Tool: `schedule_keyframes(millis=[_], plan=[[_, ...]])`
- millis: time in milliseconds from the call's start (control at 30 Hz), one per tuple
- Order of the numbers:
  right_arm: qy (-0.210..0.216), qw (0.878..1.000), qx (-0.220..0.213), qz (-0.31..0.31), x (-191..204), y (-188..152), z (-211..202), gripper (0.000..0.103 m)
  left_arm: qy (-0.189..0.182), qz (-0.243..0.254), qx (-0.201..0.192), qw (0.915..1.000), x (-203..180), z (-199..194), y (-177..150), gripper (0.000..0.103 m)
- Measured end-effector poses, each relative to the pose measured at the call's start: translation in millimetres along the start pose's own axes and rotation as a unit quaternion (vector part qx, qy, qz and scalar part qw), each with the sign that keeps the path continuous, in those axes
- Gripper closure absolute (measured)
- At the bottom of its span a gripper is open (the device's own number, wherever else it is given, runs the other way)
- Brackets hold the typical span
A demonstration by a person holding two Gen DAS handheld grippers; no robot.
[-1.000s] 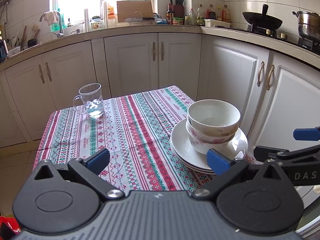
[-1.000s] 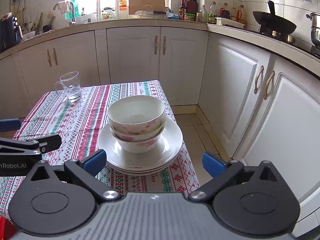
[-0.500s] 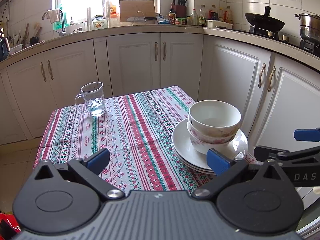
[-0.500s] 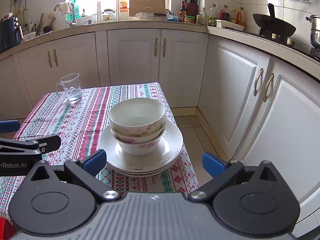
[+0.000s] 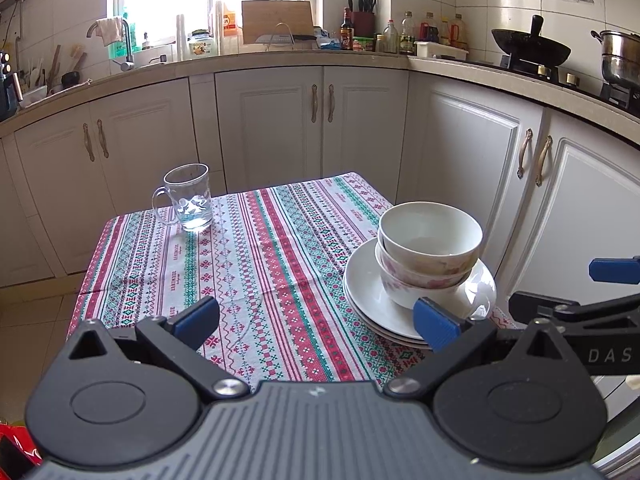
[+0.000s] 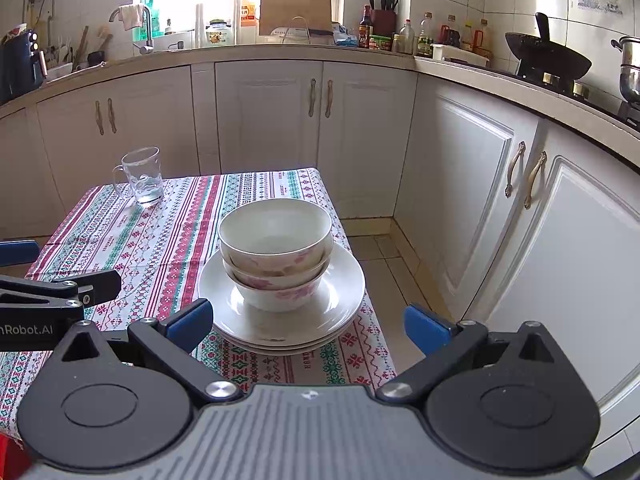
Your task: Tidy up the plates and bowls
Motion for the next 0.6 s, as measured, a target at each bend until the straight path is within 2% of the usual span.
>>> schedule_keyframes(millis=[600], plan=[[-0.004,1.0,-0.002,-0.004,-0.8,0.4,-1.2,0.0,0.003,-0.001,-0.001,1.0,-1.3,-1.3,1.4,0.001]])
Point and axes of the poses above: each gripper's, at about its wrist camera, not at the fingertips, and z roughly the way its jaws point, x to its left, y to its top, the point moved 3 cm from there along z, roughly the way its jaws point, and after that the axes turned 4 degrees about y, right-handed, at the moved point
